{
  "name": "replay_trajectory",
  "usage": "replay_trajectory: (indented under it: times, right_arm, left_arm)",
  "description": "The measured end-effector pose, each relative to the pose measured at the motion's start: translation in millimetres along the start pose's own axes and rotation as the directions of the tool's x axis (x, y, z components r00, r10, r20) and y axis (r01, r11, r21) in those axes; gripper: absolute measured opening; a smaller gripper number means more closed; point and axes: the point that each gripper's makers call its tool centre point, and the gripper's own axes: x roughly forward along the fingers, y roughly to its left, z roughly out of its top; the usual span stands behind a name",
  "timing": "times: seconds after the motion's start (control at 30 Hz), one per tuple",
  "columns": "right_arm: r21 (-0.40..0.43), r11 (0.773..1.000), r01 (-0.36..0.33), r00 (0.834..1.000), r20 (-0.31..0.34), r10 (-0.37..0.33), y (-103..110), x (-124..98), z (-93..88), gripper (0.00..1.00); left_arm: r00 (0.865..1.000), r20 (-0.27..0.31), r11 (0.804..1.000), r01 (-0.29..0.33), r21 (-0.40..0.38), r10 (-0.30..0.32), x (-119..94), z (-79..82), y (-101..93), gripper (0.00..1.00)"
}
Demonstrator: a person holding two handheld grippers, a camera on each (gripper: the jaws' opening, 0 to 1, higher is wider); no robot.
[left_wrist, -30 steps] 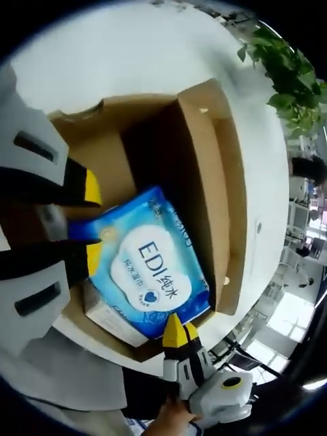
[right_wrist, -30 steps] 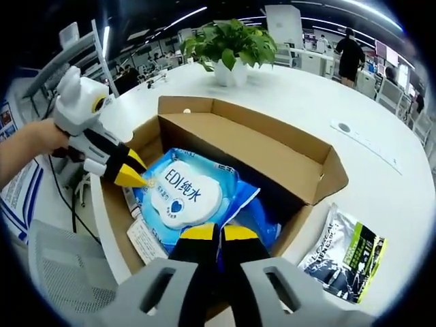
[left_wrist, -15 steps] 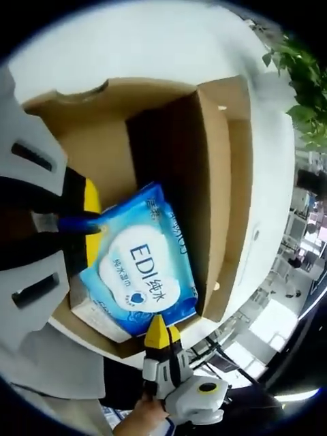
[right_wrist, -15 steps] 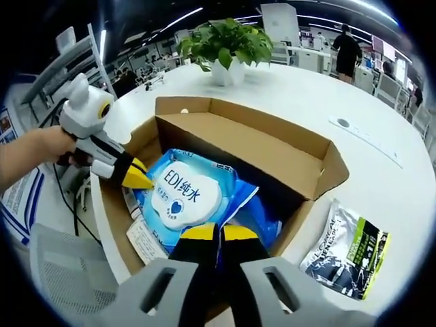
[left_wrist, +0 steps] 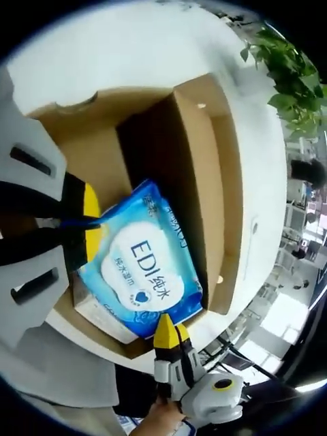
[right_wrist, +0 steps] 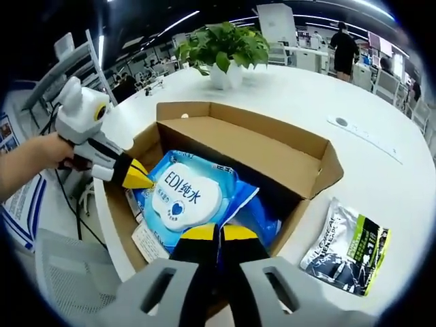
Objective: Operate the shoe box by opening the lid, removing the specified soft item, and placing it in the target area until the item is outside and the box remains undamaged.
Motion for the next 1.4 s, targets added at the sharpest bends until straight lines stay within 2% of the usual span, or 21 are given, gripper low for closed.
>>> replay_trajectory:
  times: [0.53,0.8,1.4]
  right_arm:
    - [0.025,1.0,-0.013,0.999,0.041,0.012,-3.0,-22.2,12.1,0.0]
    - [0.04,0.999,-0.009,0.998,0.065,0.006,-10.2,-37.8,16.9,0.0]
    - [0.085,0.995,0.044,0.995,0.084,-0.051,-42.2,-73.6,13.3,0.0]
  left_arm:
    - [0.998,0.056,1.0,-0.004,0.009,0.004,-19.4,17.6,-13.7,0.0]
    - [0.995,0.101,1.0,-0.005,0.022,0.003,-28.1,35.7,-26.5,0.0]
    - [0.989,0.143,0.999,0.041,0.035,-0.046,-22.8,63.7,-65.3,0.0]
